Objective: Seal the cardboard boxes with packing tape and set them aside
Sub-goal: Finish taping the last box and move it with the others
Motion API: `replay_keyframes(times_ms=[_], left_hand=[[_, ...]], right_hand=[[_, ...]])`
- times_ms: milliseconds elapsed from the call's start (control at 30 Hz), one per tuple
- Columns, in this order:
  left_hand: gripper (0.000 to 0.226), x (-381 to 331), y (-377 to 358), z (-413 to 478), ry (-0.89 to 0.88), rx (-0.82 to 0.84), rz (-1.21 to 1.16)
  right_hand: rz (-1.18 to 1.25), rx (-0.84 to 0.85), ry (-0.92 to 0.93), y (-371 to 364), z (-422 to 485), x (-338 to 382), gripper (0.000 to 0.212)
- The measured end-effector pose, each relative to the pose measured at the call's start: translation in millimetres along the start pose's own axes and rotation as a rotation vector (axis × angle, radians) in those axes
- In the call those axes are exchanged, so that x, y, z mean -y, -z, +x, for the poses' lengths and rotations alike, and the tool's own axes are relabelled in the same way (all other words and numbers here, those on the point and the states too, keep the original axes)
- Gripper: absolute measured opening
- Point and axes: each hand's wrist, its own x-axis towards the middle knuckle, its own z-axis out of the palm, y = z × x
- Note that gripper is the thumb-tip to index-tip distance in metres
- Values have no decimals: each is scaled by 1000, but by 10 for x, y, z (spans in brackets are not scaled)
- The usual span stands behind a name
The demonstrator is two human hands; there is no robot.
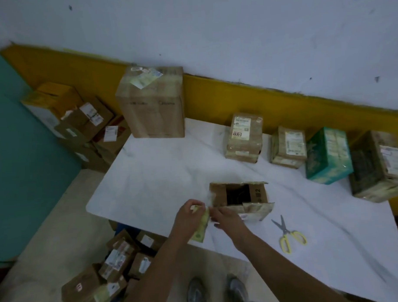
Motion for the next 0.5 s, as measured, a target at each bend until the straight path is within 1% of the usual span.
replay_keyframes(times_ms=[33, 67, 133, 167, 300, 333, 400, 467, 500], left_hand=[[12, -99, -8, -43, -46, 21, -9], [11, -164, -32, -69, -70, 44, -22], [9, -328, -112, -115, -125, 99, -12], [10, -442, -167, -148, -148, 116, -14], [21, -744, -411, -179, -140, 173, -76], [22, -815, -486, -197, -108, 196, -140], [22, -936, -660, -222, 36, 220, -378], [24, -949, -824, -202, 233, 150, -560], [22, -892, -891, -171, 318, 70, -644]], right_hand=[[45, -9, 32, 77, -65, 77, 24], [39, -29, 79, 152, -119, 147, 21], [3, -106, 181, 301, -218, 260, 15], [19, -158, 202, 373, -255, 307, 13], [99, -356, 257, 696, -346, 406, 10], [103, -387, 281, 780, -342, 399, 11], [89, -424, 297, 936, -335, 368, 11], [112, -435, 298, 1083, -318, 322, 12], [172, -432, 288, 1160, -306, 302, 14]])
